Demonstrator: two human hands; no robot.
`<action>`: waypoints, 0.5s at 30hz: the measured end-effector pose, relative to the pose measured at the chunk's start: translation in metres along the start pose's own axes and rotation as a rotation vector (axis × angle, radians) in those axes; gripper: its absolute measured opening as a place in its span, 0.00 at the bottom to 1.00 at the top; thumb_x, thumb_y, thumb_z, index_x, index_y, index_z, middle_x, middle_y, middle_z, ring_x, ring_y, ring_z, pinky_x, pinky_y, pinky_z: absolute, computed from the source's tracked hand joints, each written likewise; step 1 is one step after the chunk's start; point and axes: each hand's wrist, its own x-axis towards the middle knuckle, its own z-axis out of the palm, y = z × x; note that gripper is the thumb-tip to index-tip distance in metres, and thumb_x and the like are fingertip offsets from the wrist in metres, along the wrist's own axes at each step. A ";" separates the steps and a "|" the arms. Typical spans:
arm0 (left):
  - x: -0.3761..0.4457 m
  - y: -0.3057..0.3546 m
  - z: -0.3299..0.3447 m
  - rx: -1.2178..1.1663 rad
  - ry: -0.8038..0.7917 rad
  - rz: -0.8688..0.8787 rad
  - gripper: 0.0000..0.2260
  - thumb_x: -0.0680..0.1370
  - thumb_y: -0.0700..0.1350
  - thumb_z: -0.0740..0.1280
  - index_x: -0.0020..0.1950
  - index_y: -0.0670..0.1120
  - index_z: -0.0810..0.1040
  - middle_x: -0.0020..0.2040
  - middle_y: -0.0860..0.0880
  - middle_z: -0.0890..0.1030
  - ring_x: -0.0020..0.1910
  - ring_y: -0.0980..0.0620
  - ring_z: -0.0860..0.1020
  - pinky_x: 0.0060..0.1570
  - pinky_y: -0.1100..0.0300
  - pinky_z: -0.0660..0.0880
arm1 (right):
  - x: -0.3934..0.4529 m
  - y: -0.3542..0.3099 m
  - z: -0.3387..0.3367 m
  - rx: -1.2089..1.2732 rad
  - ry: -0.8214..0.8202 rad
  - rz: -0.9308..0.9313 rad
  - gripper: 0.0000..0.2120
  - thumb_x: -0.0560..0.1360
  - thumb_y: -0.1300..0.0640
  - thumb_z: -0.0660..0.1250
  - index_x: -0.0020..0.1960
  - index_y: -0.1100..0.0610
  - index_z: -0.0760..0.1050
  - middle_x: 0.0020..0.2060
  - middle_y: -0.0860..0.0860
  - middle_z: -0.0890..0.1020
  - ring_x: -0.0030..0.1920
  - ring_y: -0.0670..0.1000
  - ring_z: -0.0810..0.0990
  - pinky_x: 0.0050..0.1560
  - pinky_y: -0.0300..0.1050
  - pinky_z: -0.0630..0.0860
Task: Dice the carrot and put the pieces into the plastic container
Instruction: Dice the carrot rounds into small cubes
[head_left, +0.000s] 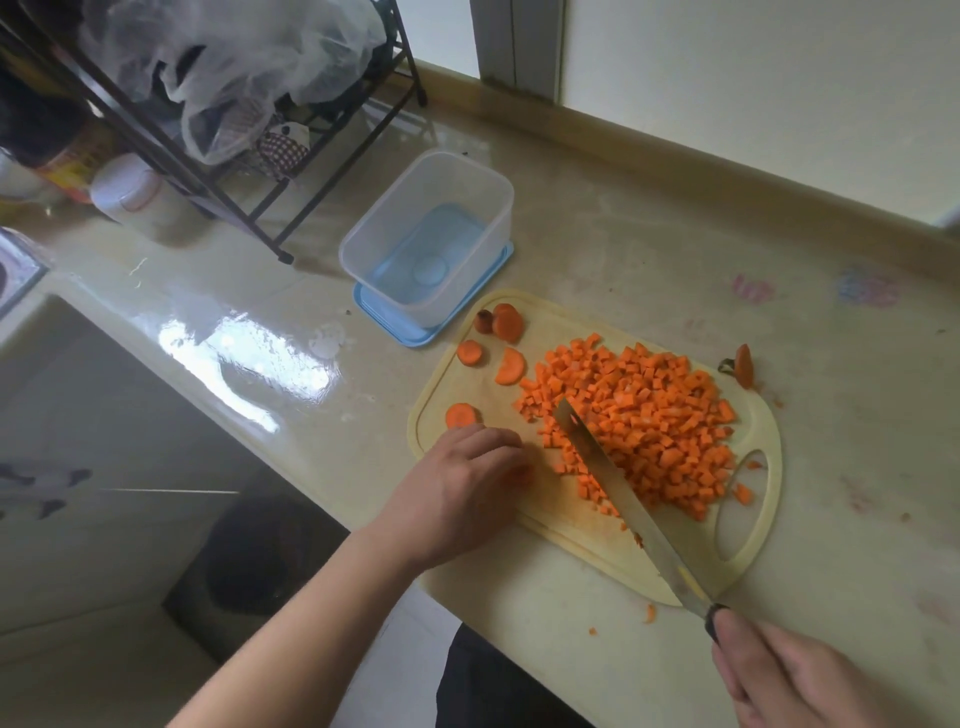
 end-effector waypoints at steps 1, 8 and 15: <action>-0.005 0.004 0.003 -0.018 0.081 -0.083 0.09 0.79 0.44 0.69 0.53 0.40 0.84 0.52 0.45 0.82 0.47 0.46 0.79 0.48 0.50 0.77 | -0.002 -0.005 0.005 -0.033 0.022 -0.012 0.37 0.60 0.18 0.54 0.36 0.53 0.76 0.28 0.53 0.80 0.33 0.53 0.81 0.37 0.39 0.75; -0.025 0.041 0.040 -0.047 0.372 -0.401 0.08 0.79 0.45 0.71 0.52 0.42 0.86 0.53 0.48 0.84 0.51 0.51 0.81 0.51 0.52 0.80 | 0.013 -0.040 0.012 -0.135 -0.026 -0.034 0.24 0.68 0.35 0.55 0.36 0.57 0.68 0.21 0.49 0.71 0.24 0.44 0.69 0.31 0.39 0.66; -0.009 0.049 0.044 -0.064 0.356 -0.426 0.12 0.79 0.48 0.68 0.50 0.41 0.86 0.51 0.47 0.84 0.49 0.50 0.82 0.49 0.55 0.81 | 0.019 -0.038 0.017 -0.149 -0.062 -0.033 0.23 0.67 0.32 0.52 0.32 0.52 0.70 0.21 0.47 0.71 0.24 0.43 0.68 0.32 0.39 0.64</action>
